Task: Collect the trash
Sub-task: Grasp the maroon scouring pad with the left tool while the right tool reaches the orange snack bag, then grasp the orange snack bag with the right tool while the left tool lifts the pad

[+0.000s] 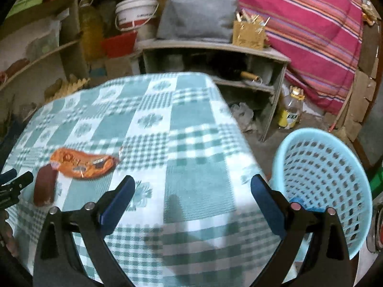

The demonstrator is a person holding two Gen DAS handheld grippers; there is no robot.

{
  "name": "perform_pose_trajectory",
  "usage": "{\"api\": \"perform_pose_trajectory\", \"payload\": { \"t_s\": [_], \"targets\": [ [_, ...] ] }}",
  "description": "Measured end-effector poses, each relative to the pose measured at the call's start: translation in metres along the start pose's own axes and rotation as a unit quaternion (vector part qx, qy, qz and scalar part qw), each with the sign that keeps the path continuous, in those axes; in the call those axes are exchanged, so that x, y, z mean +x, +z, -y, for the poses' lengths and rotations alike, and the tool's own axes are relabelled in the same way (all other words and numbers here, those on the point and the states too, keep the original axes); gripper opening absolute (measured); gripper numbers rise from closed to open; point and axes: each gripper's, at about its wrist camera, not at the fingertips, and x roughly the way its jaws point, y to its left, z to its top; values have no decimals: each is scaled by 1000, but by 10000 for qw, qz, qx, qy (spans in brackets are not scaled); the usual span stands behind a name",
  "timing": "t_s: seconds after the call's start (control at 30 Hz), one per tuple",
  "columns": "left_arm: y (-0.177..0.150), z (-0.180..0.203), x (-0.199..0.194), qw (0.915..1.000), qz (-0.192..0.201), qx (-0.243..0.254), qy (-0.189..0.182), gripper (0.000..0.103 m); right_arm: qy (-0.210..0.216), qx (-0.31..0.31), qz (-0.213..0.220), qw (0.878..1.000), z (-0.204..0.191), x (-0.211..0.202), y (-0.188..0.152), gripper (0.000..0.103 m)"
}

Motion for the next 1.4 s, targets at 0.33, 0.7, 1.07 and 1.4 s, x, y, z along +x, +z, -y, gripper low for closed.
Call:
{"api": "perform_pose_trajectory", "payload": {
  "t_s": [0.33, 0.7, 1.07, 1.4],
  "targets": [
    [-7, 6, 14, 9997, -224, 78, 70, 97, 57, 15, -122, 9999, -7, 13, -12, 95],
    [-1, 17, 24, 9993, -340, -112, -136, 97, 13, -180, -97, 9998, -17, 17, -9, 95],
    [2, 42, 35, 9976, -611, 316, -45, 88, -15, -30, -173, 9998, -11, 22, -10, 95],
    [6, 6, 18, 9964, -656, 400, -371, 65, 112, -798, -207, 9965, -65, 19, -12, 95]
  ]
}}
